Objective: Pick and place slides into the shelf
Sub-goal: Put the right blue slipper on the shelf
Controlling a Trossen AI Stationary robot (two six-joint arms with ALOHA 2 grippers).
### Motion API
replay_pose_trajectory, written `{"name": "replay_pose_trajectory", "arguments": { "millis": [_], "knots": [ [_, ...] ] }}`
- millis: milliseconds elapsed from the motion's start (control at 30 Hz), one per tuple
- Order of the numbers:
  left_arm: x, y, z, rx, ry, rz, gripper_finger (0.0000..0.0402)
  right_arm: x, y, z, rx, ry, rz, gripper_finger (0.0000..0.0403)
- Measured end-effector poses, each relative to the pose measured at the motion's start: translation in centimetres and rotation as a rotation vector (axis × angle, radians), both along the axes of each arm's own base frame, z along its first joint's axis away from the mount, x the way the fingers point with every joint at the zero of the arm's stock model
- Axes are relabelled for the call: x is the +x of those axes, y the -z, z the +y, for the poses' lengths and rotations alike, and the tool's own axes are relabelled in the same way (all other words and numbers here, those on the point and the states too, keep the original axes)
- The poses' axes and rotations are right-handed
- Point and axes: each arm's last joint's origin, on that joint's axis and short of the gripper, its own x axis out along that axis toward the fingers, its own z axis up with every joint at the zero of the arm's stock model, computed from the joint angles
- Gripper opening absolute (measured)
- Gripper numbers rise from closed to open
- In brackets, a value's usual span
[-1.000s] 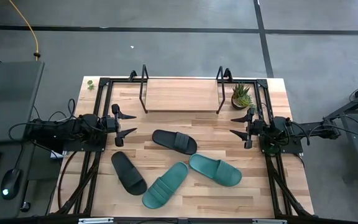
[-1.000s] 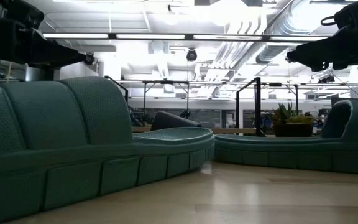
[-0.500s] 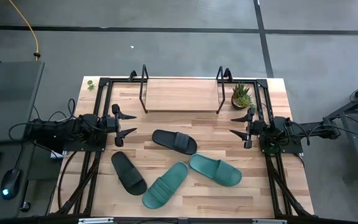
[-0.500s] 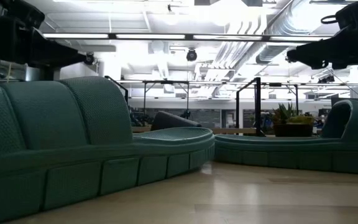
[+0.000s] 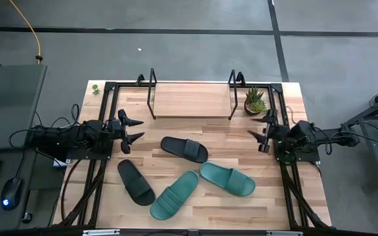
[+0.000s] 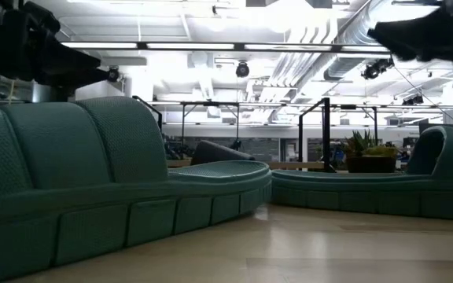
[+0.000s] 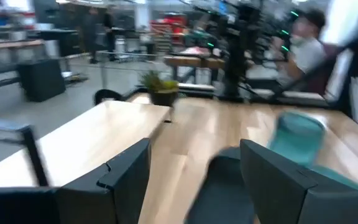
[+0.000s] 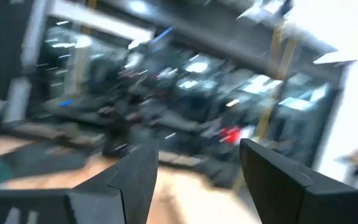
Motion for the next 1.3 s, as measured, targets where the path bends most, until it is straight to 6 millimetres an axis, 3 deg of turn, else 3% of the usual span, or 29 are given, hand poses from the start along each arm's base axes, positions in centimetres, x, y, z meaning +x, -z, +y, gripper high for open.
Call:
{"name": "replay_pose_trajectory", "arguments": {
  "millis": [167,467,633,967,1300],
  "knots": [
    [-0.2,-1.4,0.4,-0.010,-0.136,-0.156,0.0227,-0.4,-0.8,-0.3,0.098,0.054,-0.106,0.0216],
    [-0.3,-1.9,0.3,-0.039,-0.101,-0.228,0.0227,-0.7,-1.4,-0.3,0.117,0.054,-0.177,0.0216],
    [-0.3,-1.9,0.3,-0.150,-0.092,-0.278,0.0227,-1.1,-2.0,-0.4,0.151,0.034,-0.264,0.0216],
    [-0.4,-2.2,0.3,-0.174,-0.113,-0.318,0.0227,-1.1,-2.0,-0.2,0.196,-0.064,-0.277,0.0216],
    [-0.6,-3.2,0.3,-0.195,-0.103,-0.318,0.0227,0.2,-4.2,0.2,0.222,-0.141,-0.148,0.0216]
  ]
}}
